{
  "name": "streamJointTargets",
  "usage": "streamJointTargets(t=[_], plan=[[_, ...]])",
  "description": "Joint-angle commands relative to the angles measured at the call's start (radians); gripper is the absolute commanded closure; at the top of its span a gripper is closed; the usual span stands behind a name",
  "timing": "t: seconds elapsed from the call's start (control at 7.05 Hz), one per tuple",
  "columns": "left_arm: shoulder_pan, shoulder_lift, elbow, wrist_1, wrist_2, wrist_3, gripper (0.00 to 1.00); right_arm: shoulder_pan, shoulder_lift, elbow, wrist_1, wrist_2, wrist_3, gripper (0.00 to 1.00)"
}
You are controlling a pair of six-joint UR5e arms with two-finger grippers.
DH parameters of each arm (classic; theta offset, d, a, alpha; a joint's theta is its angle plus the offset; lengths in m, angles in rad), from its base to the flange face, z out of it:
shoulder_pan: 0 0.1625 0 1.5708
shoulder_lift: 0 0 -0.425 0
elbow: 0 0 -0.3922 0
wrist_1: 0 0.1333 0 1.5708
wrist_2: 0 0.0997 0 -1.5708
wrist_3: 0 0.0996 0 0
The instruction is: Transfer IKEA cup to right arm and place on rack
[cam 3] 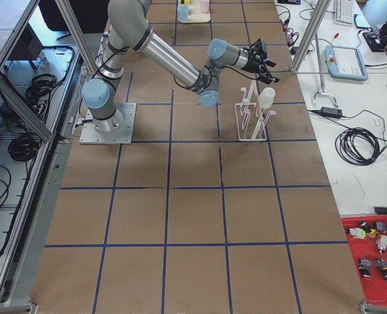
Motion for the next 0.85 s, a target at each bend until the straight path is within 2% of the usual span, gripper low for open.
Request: streamJointTargets(t=[0.0, 0.14, 0.43, 0.71], plan=[[0.008, -0.016, -0.072, 0.098, -0.002, -0.004, 0.01, 0.007, -0.14, 0.052, 0.024, 0.004, 0.101, 0.0], [0.009, -0.041, -0.089, 0.142, -0.002, -0.004, 0.01, 0.007, -0.207, 0.116, 0.039, 0.007, 0.169, 0.0], [0.009, -0.098, -0.112, 0.22, -0.002, 0.001, 0.01, 0.022, -0.308, 0.212, 0.038, 0.038, 0.494, 0.0], [0.009, -0.113, -0.115, 0.221, -0.002, 0.001, 0.01, 0.071, -0.362, 0.282, 0.027, 0.063, 0.794, 0.0]])
